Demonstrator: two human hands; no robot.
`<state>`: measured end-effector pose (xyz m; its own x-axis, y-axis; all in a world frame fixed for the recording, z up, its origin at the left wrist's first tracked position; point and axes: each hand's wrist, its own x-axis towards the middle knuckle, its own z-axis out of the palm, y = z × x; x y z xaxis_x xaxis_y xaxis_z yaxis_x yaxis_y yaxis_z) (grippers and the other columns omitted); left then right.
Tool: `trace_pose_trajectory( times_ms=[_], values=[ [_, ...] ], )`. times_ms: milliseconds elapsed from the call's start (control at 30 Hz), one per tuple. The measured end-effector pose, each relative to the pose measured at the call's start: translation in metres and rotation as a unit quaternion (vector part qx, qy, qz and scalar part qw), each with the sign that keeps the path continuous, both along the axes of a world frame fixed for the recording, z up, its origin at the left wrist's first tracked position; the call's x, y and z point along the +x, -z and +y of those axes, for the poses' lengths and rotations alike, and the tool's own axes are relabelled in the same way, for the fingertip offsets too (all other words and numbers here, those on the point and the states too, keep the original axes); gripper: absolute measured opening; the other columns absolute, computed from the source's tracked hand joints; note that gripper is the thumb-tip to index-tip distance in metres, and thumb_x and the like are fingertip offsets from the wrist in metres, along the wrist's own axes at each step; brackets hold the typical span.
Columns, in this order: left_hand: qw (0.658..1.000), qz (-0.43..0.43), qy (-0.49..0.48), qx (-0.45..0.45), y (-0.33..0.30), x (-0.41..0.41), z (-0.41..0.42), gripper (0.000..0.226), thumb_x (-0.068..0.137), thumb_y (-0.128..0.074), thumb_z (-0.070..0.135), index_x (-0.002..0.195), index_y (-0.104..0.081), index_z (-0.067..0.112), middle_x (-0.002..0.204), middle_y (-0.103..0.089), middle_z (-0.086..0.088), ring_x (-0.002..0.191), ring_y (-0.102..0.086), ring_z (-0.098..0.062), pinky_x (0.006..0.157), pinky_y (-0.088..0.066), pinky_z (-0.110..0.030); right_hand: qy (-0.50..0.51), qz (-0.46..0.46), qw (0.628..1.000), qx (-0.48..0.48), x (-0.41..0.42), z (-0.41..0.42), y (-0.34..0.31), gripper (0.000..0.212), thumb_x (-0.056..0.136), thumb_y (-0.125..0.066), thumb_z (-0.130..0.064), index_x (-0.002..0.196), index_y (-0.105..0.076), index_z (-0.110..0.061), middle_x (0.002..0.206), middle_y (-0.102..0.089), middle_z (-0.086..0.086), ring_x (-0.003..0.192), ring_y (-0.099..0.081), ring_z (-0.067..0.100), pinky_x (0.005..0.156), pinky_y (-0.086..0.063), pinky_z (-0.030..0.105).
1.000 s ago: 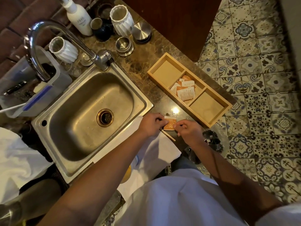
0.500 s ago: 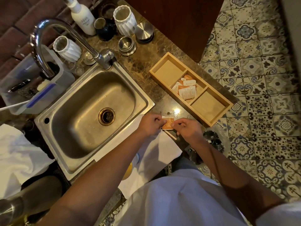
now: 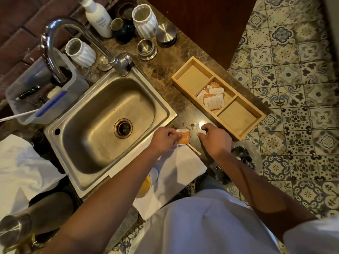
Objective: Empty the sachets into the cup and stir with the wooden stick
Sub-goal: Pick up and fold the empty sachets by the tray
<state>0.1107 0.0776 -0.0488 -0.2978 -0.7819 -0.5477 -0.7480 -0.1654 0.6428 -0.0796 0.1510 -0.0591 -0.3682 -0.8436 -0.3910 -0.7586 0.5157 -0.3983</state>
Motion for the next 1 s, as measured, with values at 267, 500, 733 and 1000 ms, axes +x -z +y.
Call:
trace_pose_trajectory(
  times_ms=[267,500,733,1000],
  values=[
    [1.0,-0.005,-0.005,0.003,-0.004,0.003,0.003,0.03,0.094,-0.068,0.025,0.066,-0.067,0.015,0.066,-0.058,-0.005,0.06,-0.048,-0.011,0.059,-0.034,-0.028,-0.05,0.025,0.998,-0.034,0.005,-0.005,-0.008,0.034,0.096,-0.063,-0.037,0.13,-0.061,-0.031,0.097,-0.078,-0.001,0.081,-0.073,0.018,0.068,-0.059,0.03],
    [1.0,0.007,-0.015,0.001,-0.011,0.001,0.005,0.03,0.094,-0.068,0.022,0.066,-0.068,0.012,0.065,-0.058,-0.006,0.059,-0.046,-0.01,0.057,-0.033,-0.029,-0.065,0.027,0.997,-0.029,0.007,-0.007,-0.013,0.022,0.099,-0.06,-0.03,0.119,-0.066,-0.03,0.095,-0.077,-0.002,0.08,-0.071,0.016,0.065,-0.054,0.027],
    [1.0,0.008,-0.03,0.004,-0.016,0.005,0.004,0.028,0.094,-0.068,0.024,0.071,-0.071,0.008,0.073,-0.061,-0.008,0.066,-0.051,-0.014,0.052,-0.033,-0.017,-0.04,0.014,0.999,-0.006,0.002,-0.007,-0.013,0.011,0.097,-0.058,-0.029,0.093,-0.068,-0.029,0.08,-0.071,-0.005,0.071,-0.066,0.016,0.066,-0.06,0.033],
    [0.998,0.009,-0.055,0.011,-0.022,0.005,0.004,0.031,0.094,-0.069,0.024,0.075,-0.072,0.0,0.068,-0.06,-0.008,0.059,-0.048,-0.012,0.05,-0.033,-0.018,-0.035,-0.081,0.996,0.012,-0.002,-0.001,-0.015,0.012,0.093,-0.064,-0.036,0.086,-0.065,-0.027,0.077,-0.07,-0.006,0.075,-0.067,0.016,0.07,-0.06,0.037]
  ],
)
